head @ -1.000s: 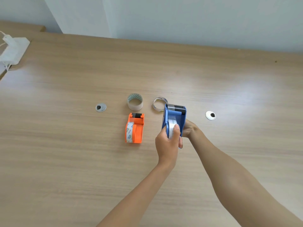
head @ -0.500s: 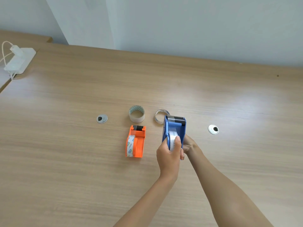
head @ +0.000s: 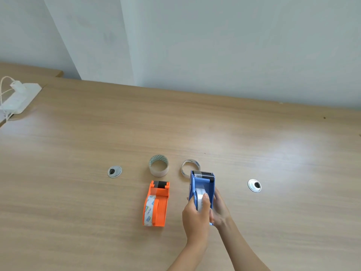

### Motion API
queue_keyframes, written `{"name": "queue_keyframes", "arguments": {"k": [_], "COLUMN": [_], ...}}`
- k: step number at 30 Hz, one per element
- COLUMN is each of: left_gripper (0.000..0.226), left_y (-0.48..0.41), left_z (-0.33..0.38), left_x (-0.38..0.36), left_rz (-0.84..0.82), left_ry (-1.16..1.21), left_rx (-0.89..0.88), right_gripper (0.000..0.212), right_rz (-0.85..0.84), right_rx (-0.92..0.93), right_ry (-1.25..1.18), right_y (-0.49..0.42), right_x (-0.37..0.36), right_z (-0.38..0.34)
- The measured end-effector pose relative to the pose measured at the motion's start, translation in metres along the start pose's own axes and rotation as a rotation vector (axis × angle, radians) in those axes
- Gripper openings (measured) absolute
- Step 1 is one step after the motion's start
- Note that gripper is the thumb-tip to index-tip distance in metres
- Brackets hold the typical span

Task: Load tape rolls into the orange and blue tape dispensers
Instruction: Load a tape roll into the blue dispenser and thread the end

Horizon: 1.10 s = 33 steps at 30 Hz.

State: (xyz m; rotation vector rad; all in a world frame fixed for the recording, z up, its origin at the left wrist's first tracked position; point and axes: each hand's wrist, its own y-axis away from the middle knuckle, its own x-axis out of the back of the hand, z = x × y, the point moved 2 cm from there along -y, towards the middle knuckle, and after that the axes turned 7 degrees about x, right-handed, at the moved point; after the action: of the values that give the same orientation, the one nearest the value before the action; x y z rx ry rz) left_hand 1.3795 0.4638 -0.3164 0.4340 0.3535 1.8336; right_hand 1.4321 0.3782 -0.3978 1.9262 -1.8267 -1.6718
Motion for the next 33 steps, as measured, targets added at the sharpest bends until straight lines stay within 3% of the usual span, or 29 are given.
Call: {"name": "queue_keyframes", "arguments": {"k": [11,21,27,33], "left_gripper": [0.044,0.045,0.045,0.046], "left_y": [-0.032,-0.060,-0.066,-0.068], "left_z": [-0.017,-0.032,-0.031,-0.032], "left_x": [-0.005,-0.007,-0.008,-0.005], "left_rz": [0.029,0.007,0.002,0.001], "left_ry": [-0.013,-0.027,0.014,-0.025], "left_rx": [0.201,0.278,0.300,0.289], "right_gripper": [0.042,0.036,0.043,0.020], "right_rz": [0.174,0.187,0.220,0.348], "right_rx": [0.039,0.004,0.055,0.118], "right_ry": [0.000,-0.059,0.200,0.459], "right_y": [0.008,-0.001,-0.005,0.001], "right_x": [0.000,0.005,0.008,0.009], "right_z": [0.007,0.014,0.010,0.004]}}
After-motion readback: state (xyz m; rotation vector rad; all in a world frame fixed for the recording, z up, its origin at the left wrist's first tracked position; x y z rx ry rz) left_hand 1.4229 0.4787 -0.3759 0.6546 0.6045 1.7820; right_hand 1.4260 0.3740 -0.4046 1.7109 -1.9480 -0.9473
